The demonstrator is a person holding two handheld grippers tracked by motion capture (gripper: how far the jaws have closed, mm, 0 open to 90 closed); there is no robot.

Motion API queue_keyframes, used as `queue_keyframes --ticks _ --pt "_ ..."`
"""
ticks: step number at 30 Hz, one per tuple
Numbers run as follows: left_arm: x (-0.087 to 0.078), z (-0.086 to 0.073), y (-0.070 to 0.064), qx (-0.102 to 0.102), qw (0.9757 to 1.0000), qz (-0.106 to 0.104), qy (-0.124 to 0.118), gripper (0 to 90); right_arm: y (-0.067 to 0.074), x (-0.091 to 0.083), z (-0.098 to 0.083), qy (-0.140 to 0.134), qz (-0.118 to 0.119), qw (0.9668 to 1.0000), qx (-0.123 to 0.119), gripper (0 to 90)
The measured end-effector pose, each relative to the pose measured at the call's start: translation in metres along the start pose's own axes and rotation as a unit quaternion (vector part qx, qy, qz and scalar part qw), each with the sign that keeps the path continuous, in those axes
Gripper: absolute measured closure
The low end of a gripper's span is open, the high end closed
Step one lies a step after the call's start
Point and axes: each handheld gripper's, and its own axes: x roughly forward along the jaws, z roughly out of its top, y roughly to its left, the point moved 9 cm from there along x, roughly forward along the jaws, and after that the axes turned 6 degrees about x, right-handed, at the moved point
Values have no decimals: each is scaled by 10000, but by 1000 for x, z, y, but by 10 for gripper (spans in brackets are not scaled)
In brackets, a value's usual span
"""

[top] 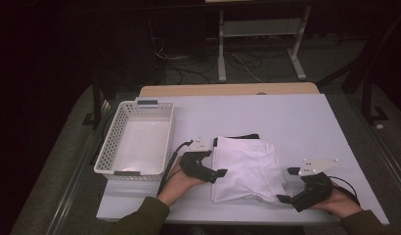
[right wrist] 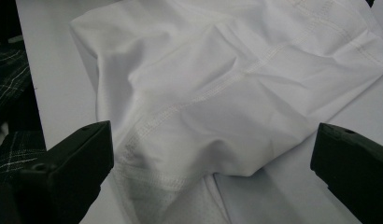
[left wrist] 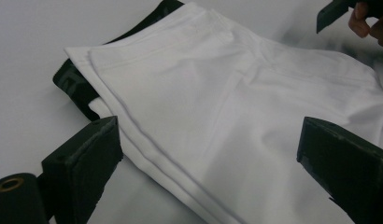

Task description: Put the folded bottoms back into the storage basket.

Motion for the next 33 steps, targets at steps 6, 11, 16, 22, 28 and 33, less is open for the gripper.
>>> queue_keyframes --ticks 6,11,16,22,28,33 --pt "3 5 12 -88 9998 141 -65 138 1 0 0 7 36 10000 -30 0" --pt "7 8 17 -95 9998 189 -56 165 1 0 0 11 41 10000 -33 0" --pt "9 11 24 -135 9996 241 -63 194 1 0 0 11 45 10000 -32 0" --pt "12 16 30 -197 9995 246 -83 235 2 0 0 4 57 10000 -36 0" --pt "17 19 38 -184 9993 332 -52 278 2 0 0 1 72 10000 -53 0" --pt "22 23 47 -126 9989 450 -23 314 2 0 0 11 77 10000 -58 0"
